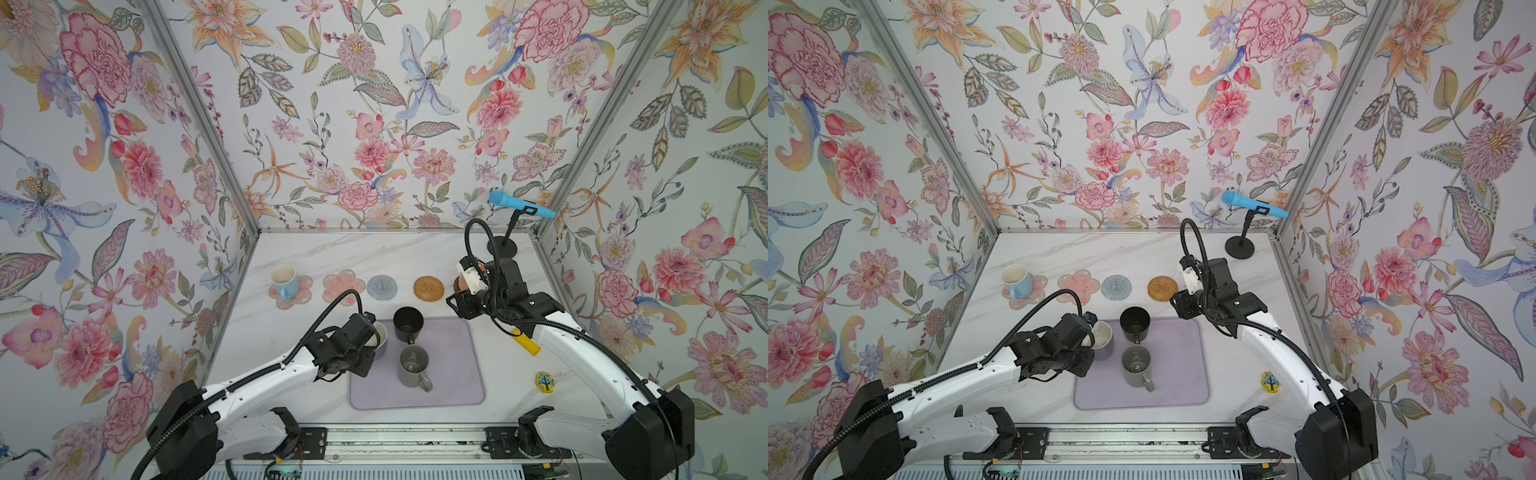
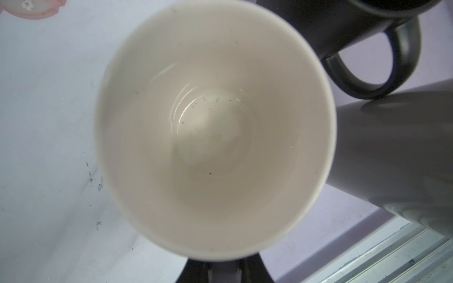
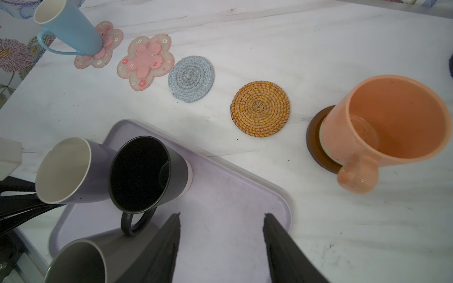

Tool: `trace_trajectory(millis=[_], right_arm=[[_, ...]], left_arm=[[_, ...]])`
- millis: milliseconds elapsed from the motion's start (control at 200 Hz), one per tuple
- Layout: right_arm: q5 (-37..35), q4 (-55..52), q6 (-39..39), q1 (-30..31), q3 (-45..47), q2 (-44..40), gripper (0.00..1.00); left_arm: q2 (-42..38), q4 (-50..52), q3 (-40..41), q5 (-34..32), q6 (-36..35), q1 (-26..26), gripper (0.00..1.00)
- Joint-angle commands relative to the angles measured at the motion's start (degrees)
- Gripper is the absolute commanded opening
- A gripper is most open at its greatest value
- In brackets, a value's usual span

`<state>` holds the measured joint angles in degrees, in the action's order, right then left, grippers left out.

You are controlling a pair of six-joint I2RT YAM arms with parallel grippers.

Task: Place cups on coasters
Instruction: Pick up the cup from the tray.

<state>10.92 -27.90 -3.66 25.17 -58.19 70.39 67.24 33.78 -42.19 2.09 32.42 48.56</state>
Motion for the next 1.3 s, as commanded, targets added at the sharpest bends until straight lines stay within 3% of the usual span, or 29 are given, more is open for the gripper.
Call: trace_trajectory(millis=[0, 565, 1296], right_arm=[[-0.75, -0.93, 0.15, 0.32, -1.39, -0.4, 0.57], [-0.88, -0.84, 0.55, 0.32, -1.92, 0.7, 0.57], [-0.63, -0.84, 0.76, 0.33, -3.24, 3.03, 0.57]], left_arm=[[-2.29, -2.91, -1.09, -3.07, 0.54, 0.31, 0.0], [-1.27, -2.48, -2.19, -4.89, 0.71, -1.92, 0.0], [-0.64, 0.06, -5.22, -4.55, -2.4, -10.84, 0.0]])
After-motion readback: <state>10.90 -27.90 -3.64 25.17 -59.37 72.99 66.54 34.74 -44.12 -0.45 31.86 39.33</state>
